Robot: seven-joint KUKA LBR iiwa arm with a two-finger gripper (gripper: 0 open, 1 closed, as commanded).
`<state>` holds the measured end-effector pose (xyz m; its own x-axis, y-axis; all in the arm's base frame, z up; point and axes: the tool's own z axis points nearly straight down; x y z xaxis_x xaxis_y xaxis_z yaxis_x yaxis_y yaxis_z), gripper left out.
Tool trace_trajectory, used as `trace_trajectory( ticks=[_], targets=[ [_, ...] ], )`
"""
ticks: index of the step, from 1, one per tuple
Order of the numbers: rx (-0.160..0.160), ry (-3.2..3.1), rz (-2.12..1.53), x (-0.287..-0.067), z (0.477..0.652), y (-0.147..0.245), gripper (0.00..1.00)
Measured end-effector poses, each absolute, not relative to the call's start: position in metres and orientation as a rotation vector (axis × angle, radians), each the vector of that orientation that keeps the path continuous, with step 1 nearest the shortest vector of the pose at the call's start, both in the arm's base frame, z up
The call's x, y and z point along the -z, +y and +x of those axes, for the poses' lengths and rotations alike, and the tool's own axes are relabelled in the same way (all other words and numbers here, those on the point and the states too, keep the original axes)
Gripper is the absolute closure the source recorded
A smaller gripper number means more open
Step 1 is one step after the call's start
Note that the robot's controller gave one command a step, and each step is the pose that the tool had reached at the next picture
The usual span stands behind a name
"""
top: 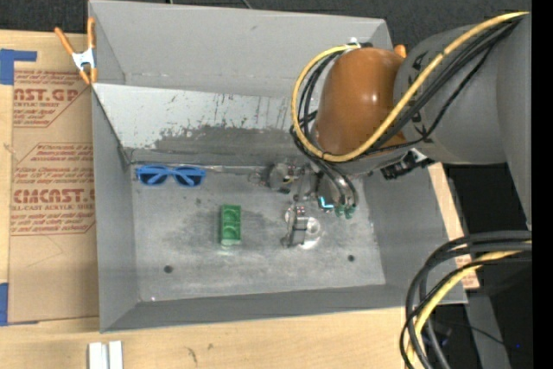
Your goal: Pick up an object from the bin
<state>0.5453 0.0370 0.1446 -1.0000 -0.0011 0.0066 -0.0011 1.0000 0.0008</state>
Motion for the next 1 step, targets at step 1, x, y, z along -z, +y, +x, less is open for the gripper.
trace_trajectory(
  ticks=[1],
  targets=[
    [-0.004,-3.141,0.055,-0.0973,0.5803,-0.0232,0.00]
  ],
)
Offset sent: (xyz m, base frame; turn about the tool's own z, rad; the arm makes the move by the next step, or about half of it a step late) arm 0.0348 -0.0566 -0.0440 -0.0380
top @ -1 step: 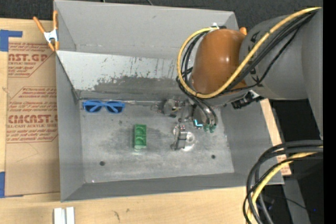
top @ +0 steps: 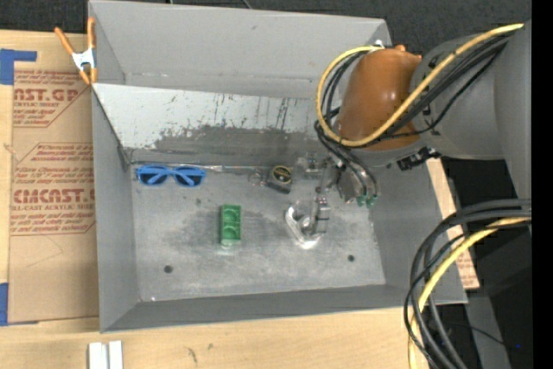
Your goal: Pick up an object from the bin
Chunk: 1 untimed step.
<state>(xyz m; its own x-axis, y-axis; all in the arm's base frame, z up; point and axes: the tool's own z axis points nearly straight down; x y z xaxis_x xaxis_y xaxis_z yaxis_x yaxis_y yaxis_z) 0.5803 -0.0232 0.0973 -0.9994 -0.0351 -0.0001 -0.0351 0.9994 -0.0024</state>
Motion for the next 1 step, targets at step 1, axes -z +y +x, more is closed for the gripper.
trace_trajectory(
  ticks=[1],
  targets=[
    [-0.003,3.143,-0.002,-0.0686,0.5663,-0.0523,0.00]
  ],
)
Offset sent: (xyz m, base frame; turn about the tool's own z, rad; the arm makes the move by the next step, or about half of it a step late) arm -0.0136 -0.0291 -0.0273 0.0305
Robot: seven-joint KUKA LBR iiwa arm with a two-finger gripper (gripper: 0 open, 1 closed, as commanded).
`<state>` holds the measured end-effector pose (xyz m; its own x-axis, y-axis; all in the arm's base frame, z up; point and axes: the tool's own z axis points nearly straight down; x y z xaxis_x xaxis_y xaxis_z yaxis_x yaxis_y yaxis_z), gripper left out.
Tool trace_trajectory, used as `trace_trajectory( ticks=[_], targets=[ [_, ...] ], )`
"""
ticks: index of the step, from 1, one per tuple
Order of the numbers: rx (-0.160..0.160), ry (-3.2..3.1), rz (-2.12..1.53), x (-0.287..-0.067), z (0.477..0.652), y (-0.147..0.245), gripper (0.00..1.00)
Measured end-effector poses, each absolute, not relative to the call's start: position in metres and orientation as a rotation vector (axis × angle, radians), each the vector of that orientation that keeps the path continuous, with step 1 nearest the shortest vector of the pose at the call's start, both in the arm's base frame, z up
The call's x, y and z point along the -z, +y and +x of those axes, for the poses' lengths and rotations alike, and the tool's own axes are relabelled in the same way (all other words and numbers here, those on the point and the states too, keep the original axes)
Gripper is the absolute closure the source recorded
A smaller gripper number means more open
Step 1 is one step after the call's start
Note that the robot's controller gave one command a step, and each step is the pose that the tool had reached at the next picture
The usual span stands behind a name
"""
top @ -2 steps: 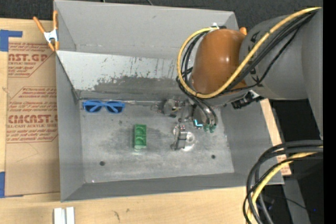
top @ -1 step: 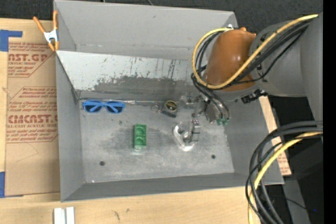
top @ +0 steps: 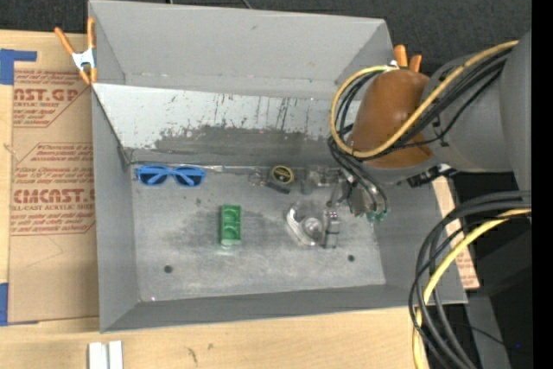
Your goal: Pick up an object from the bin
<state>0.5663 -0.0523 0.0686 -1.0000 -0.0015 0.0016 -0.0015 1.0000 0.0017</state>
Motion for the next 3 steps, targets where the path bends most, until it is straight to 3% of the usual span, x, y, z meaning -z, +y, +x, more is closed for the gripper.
trace_trajectory(
  ticks=[1,2,3],
  targets=[
    [0.002,-3.131,0.010,-0.073,0.566,-0.052,1.00],
    [-0.003,-3.016,0.896,-0.166,0.537,-0.077,1.00],
    [-0.005,-3.023,0.888,-0.241,0.527,-0.072,1.00]
  ],
)
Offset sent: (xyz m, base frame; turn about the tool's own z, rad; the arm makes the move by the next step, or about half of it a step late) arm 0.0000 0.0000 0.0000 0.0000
